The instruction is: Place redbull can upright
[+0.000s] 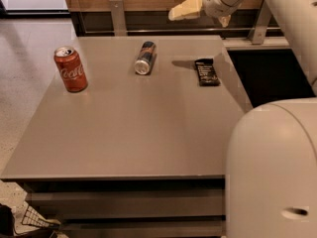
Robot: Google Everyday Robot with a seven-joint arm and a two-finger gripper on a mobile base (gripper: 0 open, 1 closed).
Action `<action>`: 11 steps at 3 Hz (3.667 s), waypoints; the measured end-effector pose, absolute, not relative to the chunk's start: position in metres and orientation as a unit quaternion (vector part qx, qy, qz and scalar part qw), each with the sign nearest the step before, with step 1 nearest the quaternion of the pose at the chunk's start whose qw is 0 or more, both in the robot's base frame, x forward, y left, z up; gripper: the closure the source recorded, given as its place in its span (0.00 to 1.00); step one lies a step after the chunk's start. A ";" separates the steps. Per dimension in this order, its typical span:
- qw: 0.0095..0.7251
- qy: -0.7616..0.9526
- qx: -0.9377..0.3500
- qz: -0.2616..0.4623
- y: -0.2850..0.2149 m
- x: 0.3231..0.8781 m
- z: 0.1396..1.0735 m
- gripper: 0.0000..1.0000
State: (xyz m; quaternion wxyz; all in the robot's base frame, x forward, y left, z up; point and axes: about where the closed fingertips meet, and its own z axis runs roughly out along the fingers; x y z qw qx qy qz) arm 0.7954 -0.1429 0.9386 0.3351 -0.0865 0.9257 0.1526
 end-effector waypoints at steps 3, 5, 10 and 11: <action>0.246 0.958 -0.079 0.125 -0.070 0.821 0.894 0.00; 0.186 0.975 -0.092 0.079 -0.038 0.809 0.875 0.00; 0.111 0.991 -0.069 0.016 -0.013 0.789 0.840 0.00; 0.094 0.991 -0.094 0.003 -0.004 0.784 0.837 0.00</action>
Offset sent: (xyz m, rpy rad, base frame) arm 0.0508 0.0733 -0.0284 -0.0680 0.2020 -0.0265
